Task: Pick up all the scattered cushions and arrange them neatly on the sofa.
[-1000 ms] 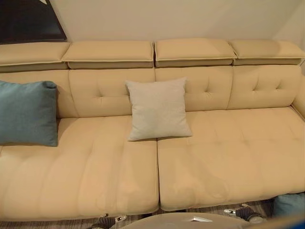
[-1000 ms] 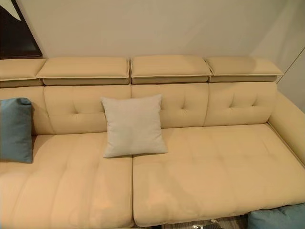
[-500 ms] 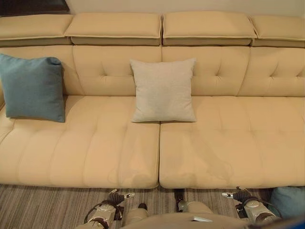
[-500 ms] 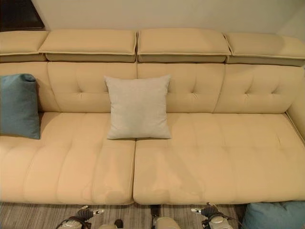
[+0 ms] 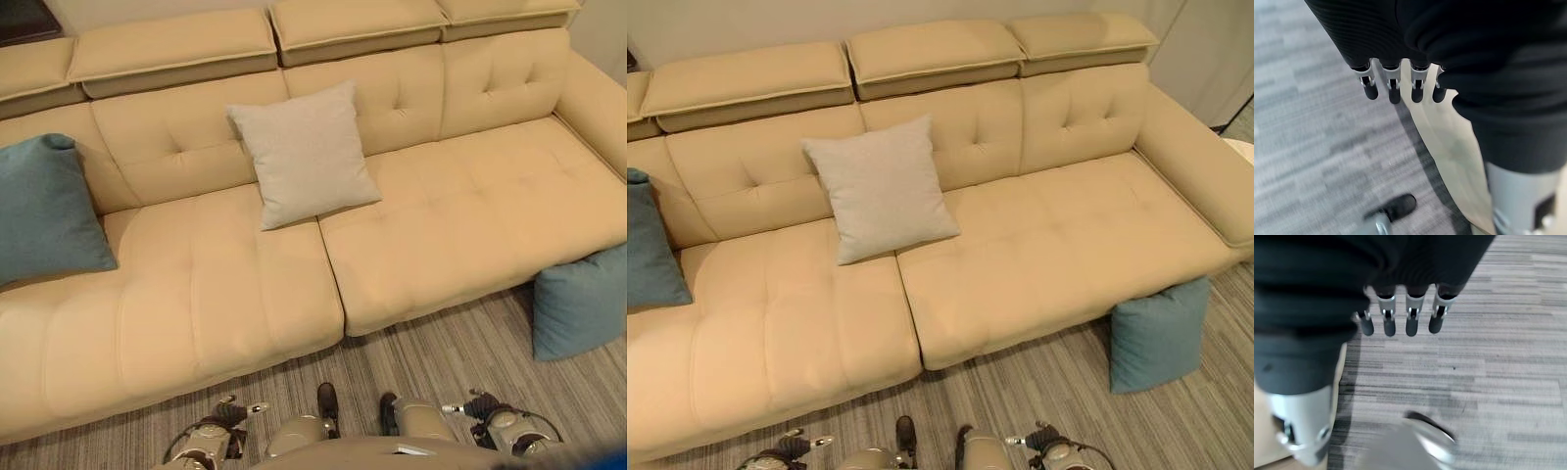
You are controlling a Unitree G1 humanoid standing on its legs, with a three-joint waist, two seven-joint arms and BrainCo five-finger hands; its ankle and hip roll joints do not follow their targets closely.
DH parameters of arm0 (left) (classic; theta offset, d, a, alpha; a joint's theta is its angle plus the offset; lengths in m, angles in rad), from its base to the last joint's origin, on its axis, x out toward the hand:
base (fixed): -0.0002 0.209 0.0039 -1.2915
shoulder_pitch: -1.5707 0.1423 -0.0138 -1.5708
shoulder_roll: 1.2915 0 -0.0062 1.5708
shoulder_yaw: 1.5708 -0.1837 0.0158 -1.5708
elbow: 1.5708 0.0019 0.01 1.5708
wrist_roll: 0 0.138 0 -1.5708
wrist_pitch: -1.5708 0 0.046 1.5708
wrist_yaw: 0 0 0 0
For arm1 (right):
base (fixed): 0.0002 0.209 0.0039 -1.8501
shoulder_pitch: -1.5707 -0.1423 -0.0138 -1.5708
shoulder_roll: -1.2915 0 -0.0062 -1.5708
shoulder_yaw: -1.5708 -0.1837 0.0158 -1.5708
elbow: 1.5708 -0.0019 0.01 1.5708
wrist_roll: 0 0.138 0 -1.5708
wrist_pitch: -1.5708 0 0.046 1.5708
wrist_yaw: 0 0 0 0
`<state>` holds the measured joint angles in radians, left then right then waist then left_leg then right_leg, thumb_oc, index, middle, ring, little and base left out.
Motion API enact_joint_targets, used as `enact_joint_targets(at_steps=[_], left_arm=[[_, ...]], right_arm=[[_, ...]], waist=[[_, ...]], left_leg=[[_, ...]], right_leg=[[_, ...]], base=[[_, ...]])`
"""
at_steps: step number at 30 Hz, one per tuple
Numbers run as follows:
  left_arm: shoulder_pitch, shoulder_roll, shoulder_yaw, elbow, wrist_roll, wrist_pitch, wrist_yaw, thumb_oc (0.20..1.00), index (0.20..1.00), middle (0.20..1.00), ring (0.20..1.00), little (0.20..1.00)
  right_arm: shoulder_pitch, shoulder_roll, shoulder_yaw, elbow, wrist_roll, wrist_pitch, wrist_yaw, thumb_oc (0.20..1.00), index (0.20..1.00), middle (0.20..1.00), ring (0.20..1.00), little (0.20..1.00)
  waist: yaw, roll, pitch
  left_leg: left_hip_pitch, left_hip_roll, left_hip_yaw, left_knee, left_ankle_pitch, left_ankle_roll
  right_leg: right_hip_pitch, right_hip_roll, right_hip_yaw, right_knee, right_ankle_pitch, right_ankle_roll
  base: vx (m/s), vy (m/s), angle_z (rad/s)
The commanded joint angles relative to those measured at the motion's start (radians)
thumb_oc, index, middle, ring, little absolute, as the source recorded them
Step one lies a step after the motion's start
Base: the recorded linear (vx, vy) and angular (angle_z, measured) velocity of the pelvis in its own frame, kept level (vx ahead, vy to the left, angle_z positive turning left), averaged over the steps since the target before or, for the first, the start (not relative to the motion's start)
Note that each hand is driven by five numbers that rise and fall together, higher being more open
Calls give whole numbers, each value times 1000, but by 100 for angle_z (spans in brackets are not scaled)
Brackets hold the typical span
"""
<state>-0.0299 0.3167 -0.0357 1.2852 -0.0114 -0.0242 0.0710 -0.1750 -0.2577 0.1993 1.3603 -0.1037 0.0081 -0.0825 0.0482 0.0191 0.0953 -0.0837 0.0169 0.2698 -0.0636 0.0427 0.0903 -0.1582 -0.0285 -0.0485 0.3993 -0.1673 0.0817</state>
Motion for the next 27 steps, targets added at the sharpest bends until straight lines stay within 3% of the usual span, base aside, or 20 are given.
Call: enact_joint_targets(at_steps=[1, 7, 12, 14, 21, 22, 24, 25, 26, 27], left_arm=[[-45, -2, 27, 25, -19, -8, -13, 1000, 1000, 1000, 1000, 1000], [-75, -6, -1, 18, -13, -5, -16, 1000, 1000, 1000, 1000, 1000], [-89, -14, -10, 27, -16, 1, -33, 1000, 1000, 1000, 1000, 1000], [-76, -23, 0, 19, -21, 2, -48, 1000, 1000, 1000, 1000, 1000], [-118, -87, -23, 4, -15, 7, -22, 1000, 1000, 1000, 1000, 1000], [-122, -88, -29, 10, -16, 6, -21, 1000, 1000, 1000, 1000, 1000], [-126, -89, -46, 17, -10, 5, -18, 1000, 1000, 1000, 1000, 1000], [-124, -89, -50, 19, -9, 5, -18, 1000, 1000, 1000, 1000, 1000], [-116, -89, -53, 23, -6, 7, -21, 1000, 1000, 1000, 1000, 1000], [-110, -85, -48, 25, -7, 8, -23, 1000, 1000, 1000, 1000, 1000]], right_arm=[[27, -39, -9, -15, -23, -6, -7, 1000, 1000, 1000, 1000, 1000], [46, -56, -45, 10, 1, 3, -12, 1000, 1000, 1000, 1000, 1000], [42, -76, -40, 20, -1, 18, -9, 1000, 1000, 1000, 1000, 1000], [39, -75, -27, 13, -9, 26, 3, 1000, 1000, 1000, 1000, 1000], [6, -72, 22, 4, -33, 28, 5, 1000, 1000, 1000, 1000, 1000], [1, -67, 28, 7, -37, 28, 7, 1000, 1000, 1000, 1000, 1000], [-1, -59, 43, 19, -42, 25, 5, 1000, 1000, 1000, 1000, 1000], [0, -58, 47, 22, -42, 21, 3, 1000, 1000, 1000, 1000, 1000], [10, -62, 45, 34, -34, 15, 3, 1000, 1000, 1000, 1000, 1000], [19, -65, 35, 37, -26, 12, 3, 1000, 1000, 1000, 1000, 1000]], waist=[[-17, -52, -44], [-54, -72, -24], [-44, -82, -16], [-37, -71, -19], [-65, -52, 24], [-67, -48, 33], [-61, -38, 47], [-55, -31, 52], [-39, -14, 48], [-33, -8, 30]], left_leg=[[-20, -49, -245, 54, -81, -80], [-68, -34, -244, 158, -94, -93], [-69, -95, -451, 249, -123, -97], [-25, -108, -521, 218, -142, -95], [16, -134, -448, 113, -159, -36], [15, -134, -431, 110, -153, -31], [11, -123, -391, 107, -140, -28], [14, -113, -373, 106, -137, -31], [19, -98, -336, 98, -126, -36], [20, -91, -316, 80, -113, -40]], right_leg=[[89, 9, 66, -359, 213, -30], [126, 10, 69, -449, 234, -45], [89, 10, 168, -434, 270, -54], [61, 14, 218, -419, 282, -44], [-60, -3, 298, -412, 384, 19], [-75, -3, 289, -405, 386, 21], [-107, -12, 210, -372, 370, 12], [-111, -23, 146, -355, 351, 2], [-88, -34, 31, -318, 295, -20], [-67, -23, -3, -286, 261, -29]], base=[[8, -110, -20], [-40, -103, 32], [-92, 66, -43], [-107, 209, -84], [-167, 206, -127], [-188, 147, -161], [-194, 105, -119], [-229, 110, -138], [-211, 108, -128], [-176, 100, -127]])
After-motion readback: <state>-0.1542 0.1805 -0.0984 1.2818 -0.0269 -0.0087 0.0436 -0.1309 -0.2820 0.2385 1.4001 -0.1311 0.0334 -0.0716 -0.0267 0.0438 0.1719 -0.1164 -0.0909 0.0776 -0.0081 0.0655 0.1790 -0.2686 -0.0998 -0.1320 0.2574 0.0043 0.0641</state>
